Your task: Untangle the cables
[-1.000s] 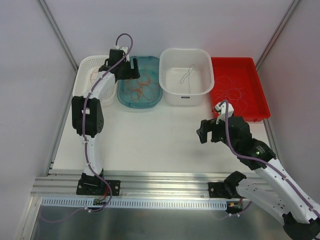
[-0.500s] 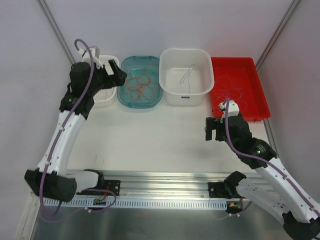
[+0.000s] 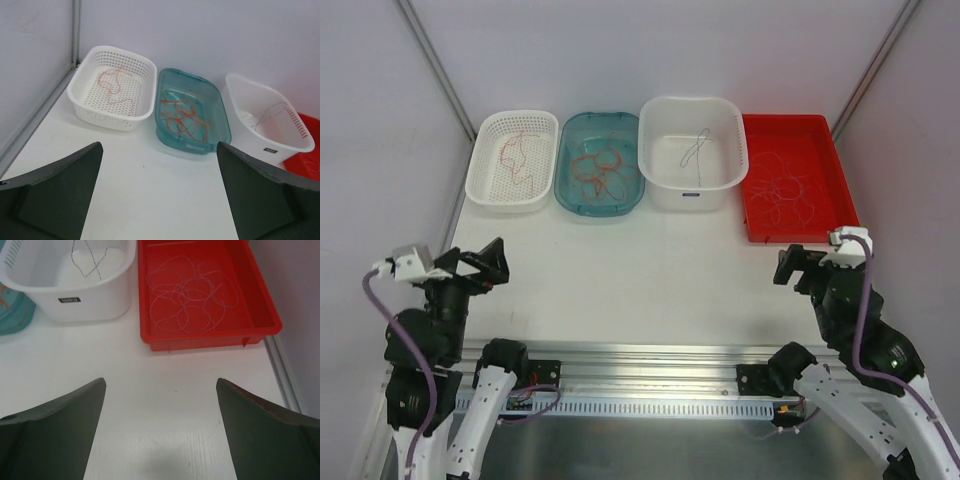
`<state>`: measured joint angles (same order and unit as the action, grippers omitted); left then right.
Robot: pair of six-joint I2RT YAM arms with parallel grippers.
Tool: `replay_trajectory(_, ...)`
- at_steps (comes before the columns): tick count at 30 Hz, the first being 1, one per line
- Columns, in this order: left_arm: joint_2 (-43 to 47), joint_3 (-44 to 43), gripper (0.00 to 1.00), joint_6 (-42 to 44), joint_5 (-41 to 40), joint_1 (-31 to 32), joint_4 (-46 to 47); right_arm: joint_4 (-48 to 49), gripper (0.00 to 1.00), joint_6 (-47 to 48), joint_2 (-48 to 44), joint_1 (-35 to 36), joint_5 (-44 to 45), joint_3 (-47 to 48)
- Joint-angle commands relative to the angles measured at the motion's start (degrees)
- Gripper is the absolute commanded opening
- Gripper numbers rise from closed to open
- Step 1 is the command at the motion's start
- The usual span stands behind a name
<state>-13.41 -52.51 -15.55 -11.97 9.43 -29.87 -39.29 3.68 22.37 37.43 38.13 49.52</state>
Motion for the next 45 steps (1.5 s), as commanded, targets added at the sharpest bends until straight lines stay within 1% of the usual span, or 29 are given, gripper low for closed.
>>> replay_trajectory(1,8.20,4.25,0.99,1.76,-11.05,0.32,-4.85,0.96,0.97,3.34,-6.78,0.19,6.61,-0.91)
replay_trajectory(3,13.11,5.31,0.99,1.31,-13.42,0.24,-5.20,2.54,0.97,4.40,-10.31,0.27,6.69,-2.14)
replay_trajectory(4,15.49,6.18,0.99,0.96,-15.17,0.32,-5.20,2.90,0.97,5.19,-13.72,0.28,7.13,-2.58)
replay_trajectory(6,19.01,6.63,0.99,0.87,-17.12,0.32,-5.11,4.04,0.97,5.37,-18.13,0.19,9.58,-4.24)
replay_trajectory(7,19.82,6.89,0.99,0.96,-19.13,0.32,-5.03,4.30,0.97,5.37,-23.46,0.27,10.64,-4.95)
replay_trajectory(10,20.53,7.16,0.99,2.10,-22.91,0.32,-5.20,3.61,0.97,6.25,-29.47,0.28,12.49,-6.62)
replay_trajectory(12,20.09,7.42,0.99,2.45,-23.72,0.32,-5.20,1.77,0.97,5.81,-32.65,0.28,13.46,-6.45)
replay_trajectory(13,20.18,7.86,0.99,2.89,-23.19,0.32,-5.11,-1.11,0.97,5.11,-33.00,0.28,13.98,-5.49)
replay_trajectory(14,20.18,8.04,0.99,2.89,-22.84,0.32,-5.20,-2.53,0.97,4.06,-32.83,0.28,16.69,-4.96)
replay_trajectory(17,20.62,8.83,0.99,2.89,-22.31,0.24,-5.11,-5.01,0.97,2.03,-32.65,0.28,17.51,-5.13)
replay_trajectory(23,20.44,10.06,0.99,1.49,-21.70,0.32,-5.11,-2.55,0.97,4.40,-31.69,0.28,15.49,-6.71)
replay_trajectory(33,20.35,11.46,0.99,0.96,-20.47,0.24,-5.11,-2.37,0.97,4.40,-32.74,0.28,15.13,-7.51)
replay_trajectory(45,21.41,11.47,0.99,1.31,-20.82,0.24,-5.11,-2.11,0.98,4.58,-32.92,0.28,14.17,-7.68)
